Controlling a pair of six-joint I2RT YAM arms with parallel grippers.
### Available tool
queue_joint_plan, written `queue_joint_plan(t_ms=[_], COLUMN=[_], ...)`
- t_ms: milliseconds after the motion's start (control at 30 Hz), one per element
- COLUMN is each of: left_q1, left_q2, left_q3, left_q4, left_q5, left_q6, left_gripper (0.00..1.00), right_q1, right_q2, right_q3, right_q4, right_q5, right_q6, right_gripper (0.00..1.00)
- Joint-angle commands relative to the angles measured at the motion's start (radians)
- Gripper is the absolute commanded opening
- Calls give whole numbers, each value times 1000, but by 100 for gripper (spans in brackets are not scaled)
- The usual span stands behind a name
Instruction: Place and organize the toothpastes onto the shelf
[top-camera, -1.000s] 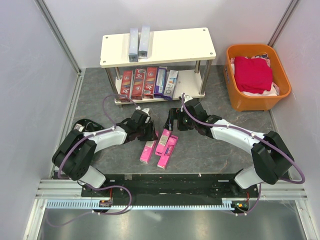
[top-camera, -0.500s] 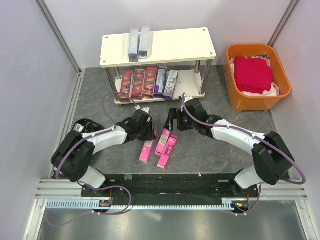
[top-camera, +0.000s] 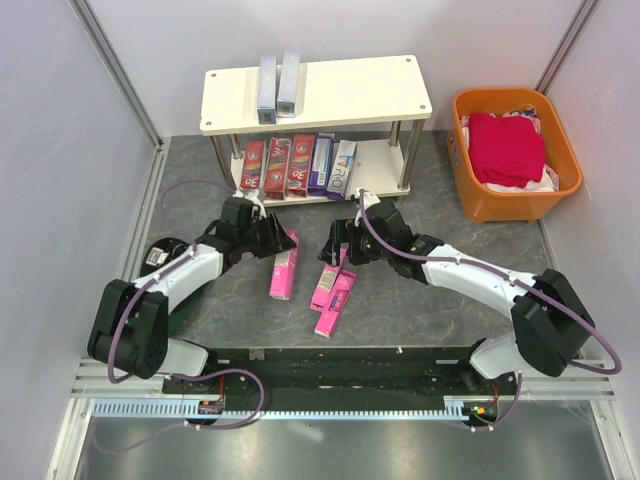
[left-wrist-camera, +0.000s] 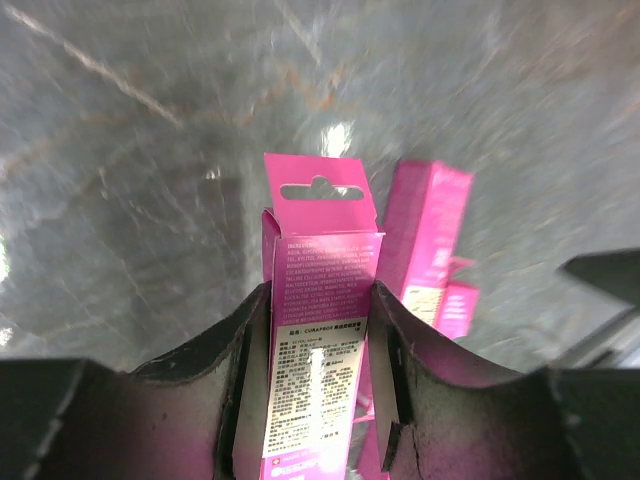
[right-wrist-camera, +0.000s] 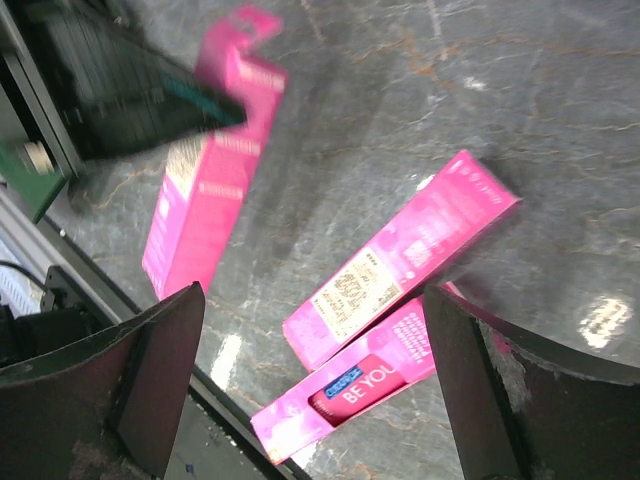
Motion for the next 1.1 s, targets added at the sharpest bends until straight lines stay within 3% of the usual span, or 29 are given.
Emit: queue_joint_plan(t_ms=[0, 433, 767, 833, 933, 1067], left_q1=[70, 81, 81, 81, 81, 81], left_q2=[-50, -60, -114, -126, -134, -149], left_q3=[38, 107, 90, 89, 81, 69], left_q4=[107, 107, 138, 141, 142, 151], left_q5=[173, 218, 233, 235, 235, 242], left_q6=[-71, -97, -128, -129, -134, -139], left_gripper=[25, 24, 24, 24, 24, 24], right_q1=[34, 185, 212, 212, 214, 214], right_q2=[-28, 84, 185, 190, 197, 203], right_q3=[-2, 89, 140, 133, 132, 127], right_q4=[51, 96, 198, 254, 295, 327], right_q5=[8, 24, 106, 117, 132, 145], right_q6=[10, 56, 157, 185, 206, 225], right_gripper=[98, 98, 97, 94, 76, 65])
